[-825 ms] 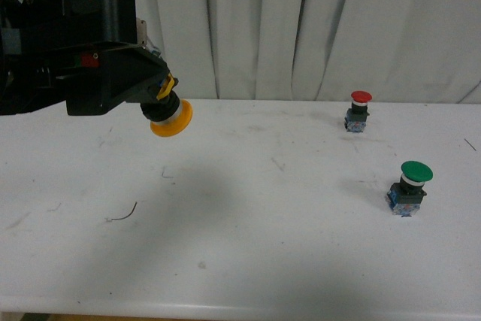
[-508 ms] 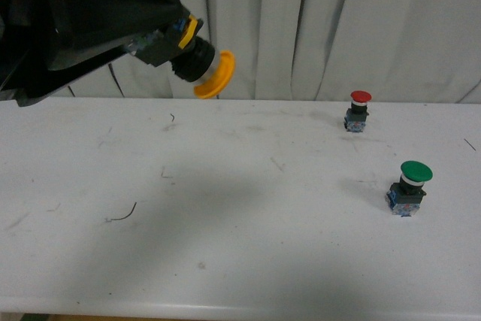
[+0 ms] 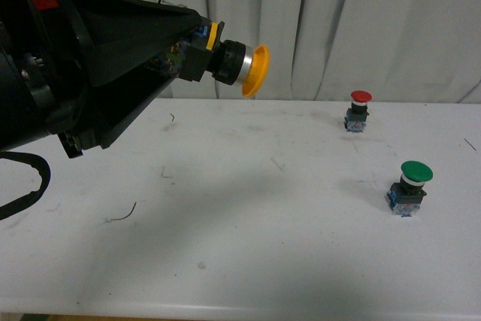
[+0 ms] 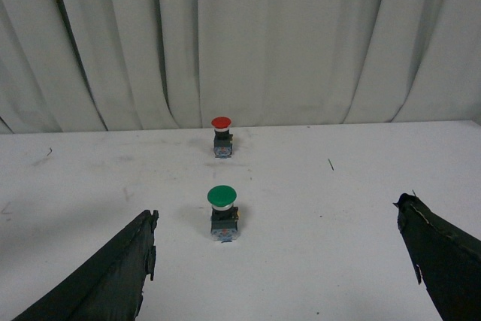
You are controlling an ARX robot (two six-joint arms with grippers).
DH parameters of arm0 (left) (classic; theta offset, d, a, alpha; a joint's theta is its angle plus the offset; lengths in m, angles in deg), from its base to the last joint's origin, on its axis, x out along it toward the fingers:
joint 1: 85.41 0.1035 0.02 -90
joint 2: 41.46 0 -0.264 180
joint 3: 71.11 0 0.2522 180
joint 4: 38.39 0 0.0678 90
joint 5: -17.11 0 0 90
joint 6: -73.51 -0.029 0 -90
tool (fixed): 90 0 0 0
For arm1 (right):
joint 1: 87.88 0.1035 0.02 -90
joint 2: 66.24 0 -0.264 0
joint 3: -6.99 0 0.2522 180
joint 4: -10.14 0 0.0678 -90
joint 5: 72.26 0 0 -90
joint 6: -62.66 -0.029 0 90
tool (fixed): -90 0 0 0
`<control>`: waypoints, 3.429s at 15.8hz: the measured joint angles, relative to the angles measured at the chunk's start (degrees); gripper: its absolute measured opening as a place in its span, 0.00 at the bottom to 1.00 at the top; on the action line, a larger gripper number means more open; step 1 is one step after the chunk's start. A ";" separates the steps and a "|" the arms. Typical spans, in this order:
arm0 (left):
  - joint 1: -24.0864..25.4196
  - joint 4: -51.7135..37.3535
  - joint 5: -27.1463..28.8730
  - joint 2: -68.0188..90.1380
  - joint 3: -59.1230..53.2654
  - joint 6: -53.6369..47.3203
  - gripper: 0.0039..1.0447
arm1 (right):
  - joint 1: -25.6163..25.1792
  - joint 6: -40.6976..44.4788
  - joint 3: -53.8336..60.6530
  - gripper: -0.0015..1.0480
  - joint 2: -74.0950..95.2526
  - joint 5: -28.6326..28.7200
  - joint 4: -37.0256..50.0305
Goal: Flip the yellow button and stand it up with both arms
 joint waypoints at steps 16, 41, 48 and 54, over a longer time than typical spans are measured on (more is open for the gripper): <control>-1.29 -0.26 0.79 -3.74 -1.16 0.42 0.34 | -4.76 -6.34 -16.04 0.94 56.11 15.17 45.88; -2.12 -0.28 0.59 -5.22 -1.09 -2.45 0.34 | 14.08 -77.72 -26.67 0.94 98.23 31.21 73.59; -2.16 -0.28 0.59 -5.22 -1.11 -2.64 0.34 | 15.21 -86.05 -31.06 0.94 99.93 30.21 73.83; -2.23 -0.28 0.57 -5.22 -1.11 -3.37 0.34 | 21.99 -85.72 -34.14 0.94 99.93 29.94 73.81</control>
